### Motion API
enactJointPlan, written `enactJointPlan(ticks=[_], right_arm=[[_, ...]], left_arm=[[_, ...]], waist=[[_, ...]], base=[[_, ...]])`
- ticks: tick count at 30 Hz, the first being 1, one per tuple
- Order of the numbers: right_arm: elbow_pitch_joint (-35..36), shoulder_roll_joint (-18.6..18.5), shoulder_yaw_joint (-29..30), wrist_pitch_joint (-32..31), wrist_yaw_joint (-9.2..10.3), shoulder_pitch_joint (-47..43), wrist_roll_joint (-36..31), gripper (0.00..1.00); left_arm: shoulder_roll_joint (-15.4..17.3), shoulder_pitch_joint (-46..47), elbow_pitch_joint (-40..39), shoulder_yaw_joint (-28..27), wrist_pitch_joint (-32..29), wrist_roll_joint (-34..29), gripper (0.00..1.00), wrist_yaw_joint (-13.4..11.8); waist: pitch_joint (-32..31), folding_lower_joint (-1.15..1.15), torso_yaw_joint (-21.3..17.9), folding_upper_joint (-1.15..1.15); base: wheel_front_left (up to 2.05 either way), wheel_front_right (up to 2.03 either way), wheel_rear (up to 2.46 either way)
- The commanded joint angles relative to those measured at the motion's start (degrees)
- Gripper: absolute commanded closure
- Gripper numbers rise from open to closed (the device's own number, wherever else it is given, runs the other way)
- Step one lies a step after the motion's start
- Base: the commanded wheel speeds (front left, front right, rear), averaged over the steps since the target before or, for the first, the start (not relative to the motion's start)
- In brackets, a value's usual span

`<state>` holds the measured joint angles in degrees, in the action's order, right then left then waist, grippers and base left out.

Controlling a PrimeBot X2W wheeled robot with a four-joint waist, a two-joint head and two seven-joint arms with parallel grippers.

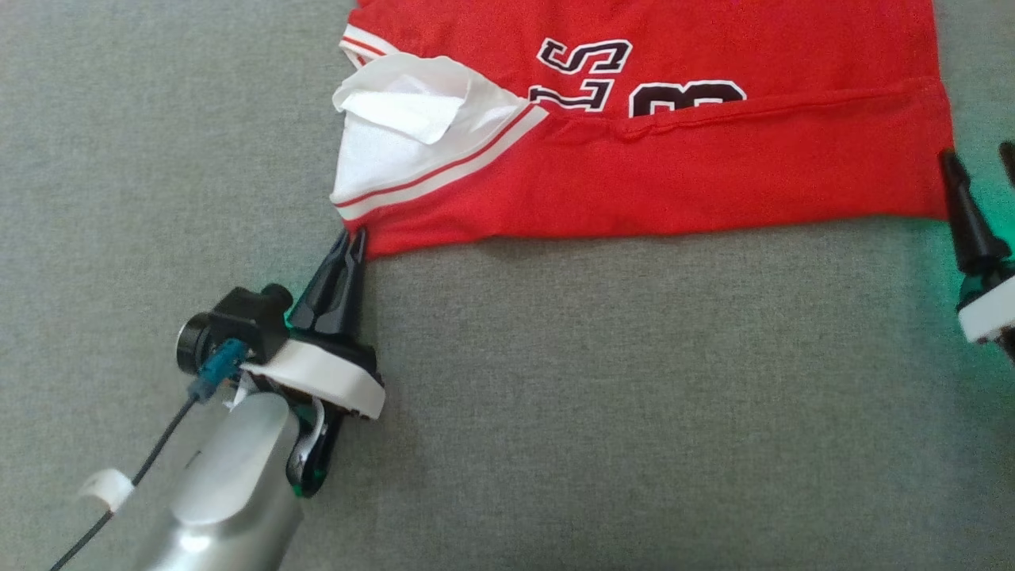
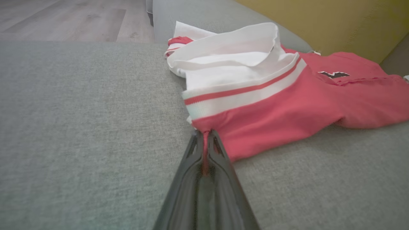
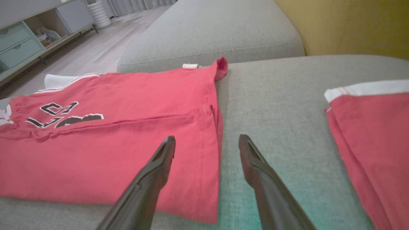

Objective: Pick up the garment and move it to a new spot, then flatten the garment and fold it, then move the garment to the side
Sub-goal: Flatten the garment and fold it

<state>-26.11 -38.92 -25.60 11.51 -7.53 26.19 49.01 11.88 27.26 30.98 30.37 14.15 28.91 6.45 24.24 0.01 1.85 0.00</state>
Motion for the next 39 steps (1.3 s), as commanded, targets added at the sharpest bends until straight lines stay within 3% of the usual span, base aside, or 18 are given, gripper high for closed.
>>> enactJointPlan(ticks=[1,10,11,14,27,39], right_arm=[[0.33,-0.88,-0.17,-0.05,0.04,-1.76,0.28,0.00],[-4.76,1.55,0.02,-3.31,0.04,-2.37,0.22,0.00],[-5.66,1.80,0.19,-3.91,0.04,-2.36,0.15,0.09],[-5.99,2.34,-0.37,-4.67,0.04,-2.36,0.01,1.00],[-2.63,-0.86,-3.54,-2.74,0.04,-5.32,-0.32,1.00],[0.26,-4.72,-1.93,-2.30,0.04,-14.04,-5.48,1.00]], left_arm=[[1.45,-1.86,-0.48,-0.46,-0.10,-0.71,1.00,-0.43],[3.32,-2.56,-5.77,-0.69,0.56,-3.01,1.00,-1.85],[3.52,-2.66,-6.14,-0.68,0.57,-3.16,1.00,-2.01],[4.25,-3.09,-7.16,-0.75,0.58,-3.35,1.00,-2.39],[8.17,-7.81,-12.59,-0.67,-1.46,-3.20,1.00,-3.97],[10.96,-20.42,-23.87,0.82,-6.83,-1.55,1.00,-8.33]], waist=[[-0.38,-0.01,0.42,0.00],[-0.76,-0.01,1.34,0.00],[-0.77,-0.01,1.40,0.00],[-0.92,-0.01,1.40,0.00],[-3.95,-0.01,0.73,0.00],[-7.17,-0.01,0.15,0.00]], base=[[0.00,0.00,0.00],[0.00,0.00,0.00],[0.00,0.00,0.00],[0.00,0.00,0.00],[0.00,0.00,0.00],[0.00,0.00,0.00]])
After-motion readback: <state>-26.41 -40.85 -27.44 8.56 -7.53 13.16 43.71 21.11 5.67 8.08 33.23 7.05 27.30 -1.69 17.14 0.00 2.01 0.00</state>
